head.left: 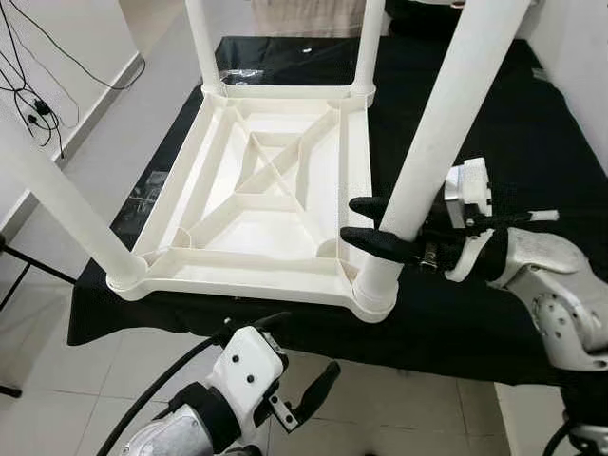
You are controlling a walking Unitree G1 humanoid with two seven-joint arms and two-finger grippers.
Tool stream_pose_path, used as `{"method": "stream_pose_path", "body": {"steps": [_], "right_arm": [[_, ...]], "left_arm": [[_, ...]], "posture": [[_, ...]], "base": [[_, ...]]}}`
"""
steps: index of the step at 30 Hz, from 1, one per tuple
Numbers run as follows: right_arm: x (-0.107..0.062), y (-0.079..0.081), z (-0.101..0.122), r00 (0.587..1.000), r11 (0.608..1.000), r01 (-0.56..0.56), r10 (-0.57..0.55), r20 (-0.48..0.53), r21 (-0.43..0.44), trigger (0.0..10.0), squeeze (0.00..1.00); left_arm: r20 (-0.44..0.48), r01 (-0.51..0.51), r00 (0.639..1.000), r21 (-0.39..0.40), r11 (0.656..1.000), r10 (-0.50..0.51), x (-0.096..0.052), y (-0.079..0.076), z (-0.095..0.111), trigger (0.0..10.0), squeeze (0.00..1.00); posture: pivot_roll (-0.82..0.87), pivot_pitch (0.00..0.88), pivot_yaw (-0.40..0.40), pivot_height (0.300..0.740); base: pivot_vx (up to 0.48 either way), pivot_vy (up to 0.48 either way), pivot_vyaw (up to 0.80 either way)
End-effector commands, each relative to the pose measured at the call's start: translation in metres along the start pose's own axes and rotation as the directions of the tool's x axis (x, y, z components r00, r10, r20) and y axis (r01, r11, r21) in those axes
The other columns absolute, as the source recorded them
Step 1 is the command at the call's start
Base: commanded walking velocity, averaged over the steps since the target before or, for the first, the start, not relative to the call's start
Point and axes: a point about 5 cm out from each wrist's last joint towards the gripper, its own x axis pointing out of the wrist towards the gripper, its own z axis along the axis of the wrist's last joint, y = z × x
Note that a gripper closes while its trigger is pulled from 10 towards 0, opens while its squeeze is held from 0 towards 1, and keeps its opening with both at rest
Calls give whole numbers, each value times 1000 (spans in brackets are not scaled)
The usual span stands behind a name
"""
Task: Building children table
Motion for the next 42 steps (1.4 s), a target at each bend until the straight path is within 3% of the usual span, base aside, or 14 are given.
{"method": "stream_pose_path", "body": {"steps": [1,2,3,4,6,7,8,9,10,16,19,32,40,42], "right_arm": [[0,-3,-27,975,981,190,-183,-130,40,10000,0],[4,-1,-36,926,940,341,-335,-176,4,10000,0],[4,-1,-36,926,940,341,-335,-176,4,10000,0],[6,1,-41,879,899,436,-432,-200,-28,10000,0],[-3,6,-55,650,705,692,-702,-292,-156,10000,0],[-3,6,-55,650,705,692,-702,-292,-156,10000,0],[-3,12,-59,595,654,739,-745,-301,-161,10000,0],[-3,12,-59,595,654,739,-745,-301,-161,10000,0],[-2,15,-60,557,614,777,-774,-299,-140,10000,0],[11,16,-58,555,599,795,-781,-285,-93,10000,0],[17,15,-55,530,570,818,-798,-288,-78,10000,0],[16,7,-51,468,502,863,-833,-295,-49,10000,0],[11,1,-56,441,441,893,-827,-349,85,10000,0],[12,-4,-54,474,450,880,-813,-340,152,10000,0]], "left_arm": [[-17,15,1000,3,1000,-15,-1,-1,-4,10000,0],[-17,13,1000,6,1000,-13,-1,0,-4,10000,0],[-17,13,1000,6,1000,-13,-1,0,-4,10000,0],[-16,12,1000,8,1000,-12,-1,1,-4,10000,0],[-13,7,1000,12,1000,-7,0,3,-4,10000,0],[-13,7,1000,12,1000,-7,0,3,-4,10000,0],[-12,5,1000,14,1000,-5,0,4,-4,10000,0],[-12,5,1000,14,1000,-5,0,4,-4,10000,0],[-10,4,1000,14,1000,-4,1,5,-4,10000,0],[-3,3,1000,23,1000,-3,3,8,-3,10000,0],[1,-1,1000,27,1000,1,4,9,-3,10000,0],[29,-23,999,45,999,22,8,17,4,10000,0],[63,-47,997,65,997,42,11,27,13,10000,0],[74,-51,996,74,996,45,13,29,17,10000,0]], "posture": [[53,235,14,740],[54,232,14,740],[54,232,14,740],[54,232,14,740],[46,232,15,740],[46,232,15,740],[50,227,22,740],[50,227,22,740],[49,220,28,740],[51,215,27,740],[52,213,28,740],[54,212,27,740],[55,212,27,740],[54,210,27,740]], "base": [[0,0,0],[0,0,0],[0,0,0],[0,0,0],[0,0,0],[0,0,0],[0,0,0],[0,0,0],[0,0,0],[0,0,0],[0,0,0],[0,0,0],[0,0,0],[0,0,0]]}}
